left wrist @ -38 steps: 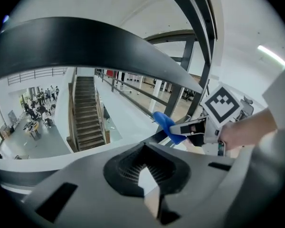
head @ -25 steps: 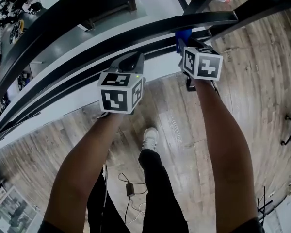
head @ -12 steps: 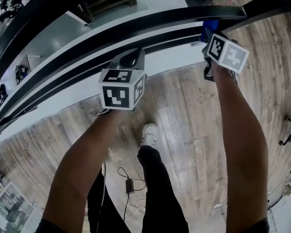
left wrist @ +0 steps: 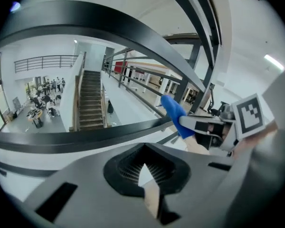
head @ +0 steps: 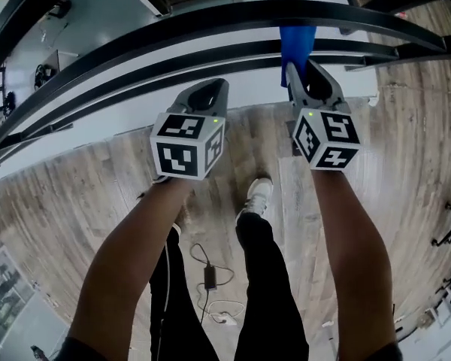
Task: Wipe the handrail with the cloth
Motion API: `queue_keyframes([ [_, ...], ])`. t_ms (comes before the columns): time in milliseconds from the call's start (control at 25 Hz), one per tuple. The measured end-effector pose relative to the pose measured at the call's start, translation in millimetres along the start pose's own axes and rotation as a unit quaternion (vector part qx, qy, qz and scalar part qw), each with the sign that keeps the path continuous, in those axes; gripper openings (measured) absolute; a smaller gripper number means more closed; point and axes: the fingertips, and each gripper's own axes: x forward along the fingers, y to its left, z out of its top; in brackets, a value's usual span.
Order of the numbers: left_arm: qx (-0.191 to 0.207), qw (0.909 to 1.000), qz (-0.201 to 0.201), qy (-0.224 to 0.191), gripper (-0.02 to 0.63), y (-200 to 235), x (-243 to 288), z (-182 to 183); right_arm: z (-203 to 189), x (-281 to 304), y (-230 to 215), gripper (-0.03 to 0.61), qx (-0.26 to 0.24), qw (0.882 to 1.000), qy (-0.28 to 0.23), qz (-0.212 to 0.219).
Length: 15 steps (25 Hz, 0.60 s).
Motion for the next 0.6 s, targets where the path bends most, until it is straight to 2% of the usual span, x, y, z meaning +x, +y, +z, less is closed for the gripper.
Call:
queue_keyframes([
  [120, -0.046, 0.9983, 0.035, -0.011, 0.003, 64.2, -50.5, -32.6, -18.8, 7.4, 96.2, 0.106, -0.018, 0.999, 0.005, 0.047],
  [280, -0.081, 0.9921, 0.095, -0.004, 0.003, 161.2, -111.9, -100.2, -58.9, 27.1, 212.2, 0.106, -0.045, 0.992, 0.038, 0.111],
  [400, -0.114, 0.9838, 0.138, 0.004, 0.003, 235.1, -162.9, -147.1, -85.4, 46.9, 289.7, 0.106, -0.066, 0.984, 0.064, 0.152],
  [520, -0.14, 0.975, 0.173, -0.002, 0.003, 299.6, -210.8, -174.0, -104.1, 66.8, 356.8, 0.106, -0.092, 0.975, 0.086, 0.182],
  [600, -0.144, 0.9708, 0.192, -0.007, 0.003, 338.1, -241.4, -187.4, -118.5, 80.7, 406.5, 0.106, -0.109, 0.968, 0.1, 0.201],
])
